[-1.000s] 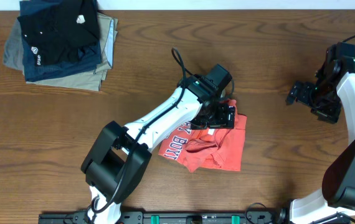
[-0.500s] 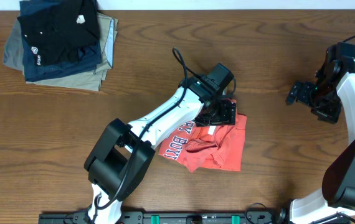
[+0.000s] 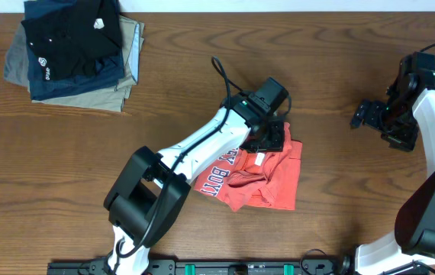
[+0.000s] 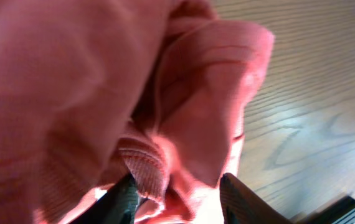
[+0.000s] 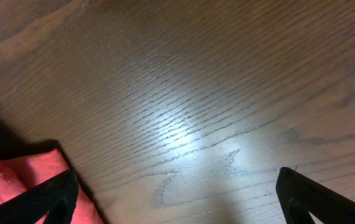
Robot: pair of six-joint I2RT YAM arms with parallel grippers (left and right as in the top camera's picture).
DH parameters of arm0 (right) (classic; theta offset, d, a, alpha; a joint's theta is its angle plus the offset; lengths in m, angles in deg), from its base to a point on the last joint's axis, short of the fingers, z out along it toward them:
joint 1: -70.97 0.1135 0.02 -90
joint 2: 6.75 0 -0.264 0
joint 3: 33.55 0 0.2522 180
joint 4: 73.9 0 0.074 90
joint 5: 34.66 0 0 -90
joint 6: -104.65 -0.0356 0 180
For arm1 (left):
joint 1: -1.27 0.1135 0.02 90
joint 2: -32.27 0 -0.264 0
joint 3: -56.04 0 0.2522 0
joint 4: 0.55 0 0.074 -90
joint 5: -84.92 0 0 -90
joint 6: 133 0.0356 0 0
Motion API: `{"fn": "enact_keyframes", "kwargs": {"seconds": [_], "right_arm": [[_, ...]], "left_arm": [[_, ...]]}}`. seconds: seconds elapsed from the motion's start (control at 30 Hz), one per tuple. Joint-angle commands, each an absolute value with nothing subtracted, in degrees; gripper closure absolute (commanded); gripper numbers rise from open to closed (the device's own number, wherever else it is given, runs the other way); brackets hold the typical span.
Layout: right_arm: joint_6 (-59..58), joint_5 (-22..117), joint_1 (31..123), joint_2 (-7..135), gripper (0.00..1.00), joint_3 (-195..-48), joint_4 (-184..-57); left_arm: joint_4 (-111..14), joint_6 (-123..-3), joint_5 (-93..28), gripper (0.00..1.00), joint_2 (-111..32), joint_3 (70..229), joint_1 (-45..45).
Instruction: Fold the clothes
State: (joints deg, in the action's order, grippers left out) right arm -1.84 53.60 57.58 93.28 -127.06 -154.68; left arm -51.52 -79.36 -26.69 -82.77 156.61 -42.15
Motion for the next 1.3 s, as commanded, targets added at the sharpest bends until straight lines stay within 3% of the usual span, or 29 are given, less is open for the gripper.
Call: {"fn": "enact_keyframes", "kwargs": {"seconds": [0.0,0.1,0.17,0.2,1.03,1.07,1.13,1.17,1.27], "right_arm": [[-2.01,53.40,57.54,92.91,0.01,-127.39,-154.68],[-2.03,53.42,57.54,92.91,0.01,-127.39,-154.68],[-2.01,53.40,57.54,92.91,0.01,-127.39,-154.68],[-2.01,53.40,57.54,92.91,0.01,-127.39,-154.68],[-2.01,53.40,57.54,92.91,0.01,-127.39,-154.68],[-2.01,53.40,57.54,92.91,0.01,-127.39,-154.68],[-2.01,53.40,57.54,92.91,0.01,-127.39,-154.68],[-2.01,53.40,57.54,92.91,0.01,-127.39,-154.70],[-2.01,53.40,57.54,92.91,0.01,-127.39,-154.68]], "left_arm": [[-51.11,-79.32,-25.70,0.64,-83.58,156.26,-43.92],[-51.15,-79.30,-23.63,0.78,-83.58,156.26,-44.86],[-51.13,-79.32,-23.19,0.92,-83.58,156.26,-45.02],[-51.11,-79.32,-23.19,0.94,-83.58,156.26,-45.06],[-50.58,-78.64,-24.65,0.94,-79.12,158.56,-47.62],[-51.26,-78.66,-23.21,0.89,-79.12,158.56,-47.59],[-53.36,-78.71,-19.25,0.59,-79.12,158.56,-47.27],[-54.60,-78.82,-17.18,0.51,-79.12,158.56,-47.00],[-57.86,-79.82,-14.14,0.42,-79.12,158.56,-45.54]]}}
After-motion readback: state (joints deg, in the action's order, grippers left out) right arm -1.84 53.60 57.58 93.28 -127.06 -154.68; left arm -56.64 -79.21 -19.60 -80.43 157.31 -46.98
